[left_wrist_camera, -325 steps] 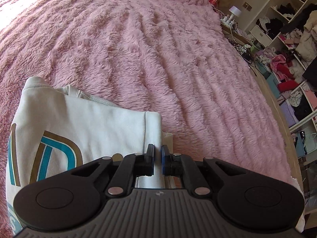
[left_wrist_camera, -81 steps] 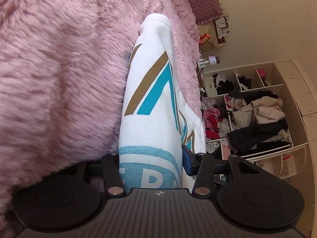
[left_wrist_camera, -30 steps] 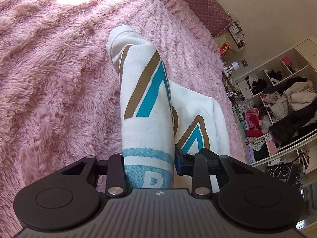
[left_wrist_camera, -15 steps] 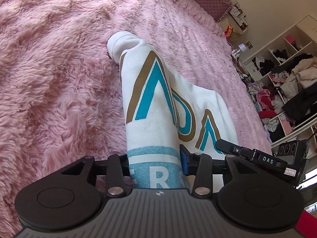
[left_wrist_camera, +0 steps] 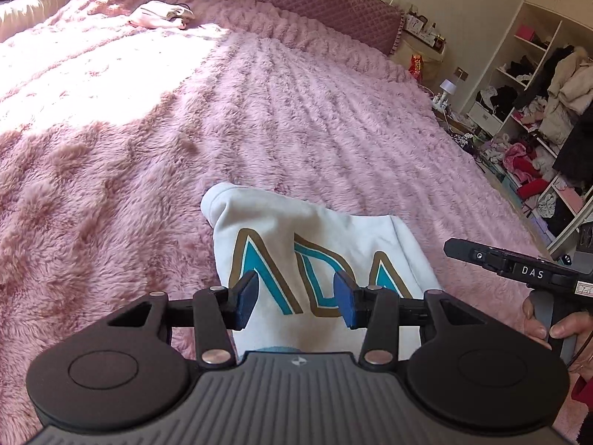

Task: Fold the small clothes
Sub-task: 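Fold the held end over onto the strip with both grippers, then open both grippers and press the folded sweatshirt flat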

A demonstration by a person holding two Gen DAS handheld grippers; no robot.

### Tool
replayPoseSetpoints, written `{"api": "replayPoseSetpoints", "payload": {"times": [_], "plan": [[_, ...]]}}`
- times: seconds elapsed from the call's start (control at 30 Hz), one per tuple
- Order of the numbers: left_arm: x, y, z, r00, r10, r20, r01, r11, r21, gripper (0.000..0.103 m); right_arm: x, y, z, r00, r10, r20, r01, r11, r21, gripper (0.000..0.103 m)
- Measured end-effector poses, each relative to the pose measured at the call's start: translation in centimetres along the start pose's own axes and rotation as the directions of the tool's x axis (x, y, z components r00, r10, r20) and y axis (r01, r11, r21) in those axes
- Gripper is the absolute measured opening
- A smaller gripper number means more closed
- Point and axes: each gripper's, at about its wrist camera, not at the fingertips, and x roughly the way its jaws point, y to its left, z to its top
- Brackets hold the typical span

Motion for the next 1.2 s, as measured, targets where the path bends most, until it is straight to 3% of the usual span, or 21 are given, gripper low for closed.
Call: {"api": "replayPoseSetpoints", "payload": {"times": [0.23, 0.37, 0.53, 0.57, 0.63, 0.73, 0.87, 0.97, 1.13, 1.2], "plan": [[5.7, 1.7, 2.3, 0.999, -0.026, 0.019, 0.027, 0.997, -0.077, 0.051, 5.0, 2.7, 1.3, 1.0, 0.004, -0.018, -0.006, 0.994, -0.11, 0.057], [8.3, 3.4, 3.2, 1.0, -0.031, 0.007, 0.031, 0.992, -0.122, 0.051, 8.3, 1.5, 1.0, 0.998, -0.015, -0.056, 0.009, 0.993, -0.117, 0.057], [11.5, 5.9, 3.2, 0.998, 0.02, -0.066, -0.03, 0.986, -0.161, 0.048, 11.5, -0.3, 0.2, 0.992, -0.059, -0.115, 0.048, 0.994, -0.099, 0.057], [12.0, 6.6, 2.9, 0.996, 0.012, -0.085, -0.028, 0.981, -0.192, 0.041, 11.8, -0.7, 0.1, 0.991, -0.059, -0.12, 0.049, 0.995, -0.089, 0.057], [11.2, 7.6, 2.7, 0.998, -0.03, -0.046, 0.017, 0.968, -0.251, 0.041, 12.1, -1.3, -0.2, 0.991, -0.044, -0.123, 0.035, 0.997, -0.075, 0.057], [8.6, 9.5, 2.7, 0.996, -0.063, 0.059, 0.08, 0.929, -0.362, 0.045, 11.9, -1.4, -0.3, 0.993, -0.027, -0.117, 0.018, 0.996, -0.082, 0.058], [8.0, 11.8, 2.7, 1.0, -0.009, 0.02, 0.017, 0.886, -0.463, 0.051, 12.0, -1.2, -0.4, 0.993, -0.021, -0.114, 0.011, 0.997, -0.082, 0.063], [9.5, 13.2, 2.7, 0.998, -0.059, -0.02, 0.04, 0.854, -0.518, 0.051, 12.1, -1.0, -0.6, 0.994, -0.021, -0.111, 0.011, 0.996, -0.089, 0.065], [12.4, 14.2, 2.9, 0.981, -0.192, 0.024, 0.166, 0.771, -0.615, 0.052, 12.0, -1.0, -0.6, 0.993, -0.021, -0.115, 0.01, 0.995, -0.1, 0.066], [13.1, 14.3, 3.3, 0.972, -0.224, 0.071, 0.218, 0.748, -0.627, 0.037, 12.0, -1.0, -0.5, 0.993, -0.023, -0.12, 0.009, 0.994, -0.11, 0.066]]}}
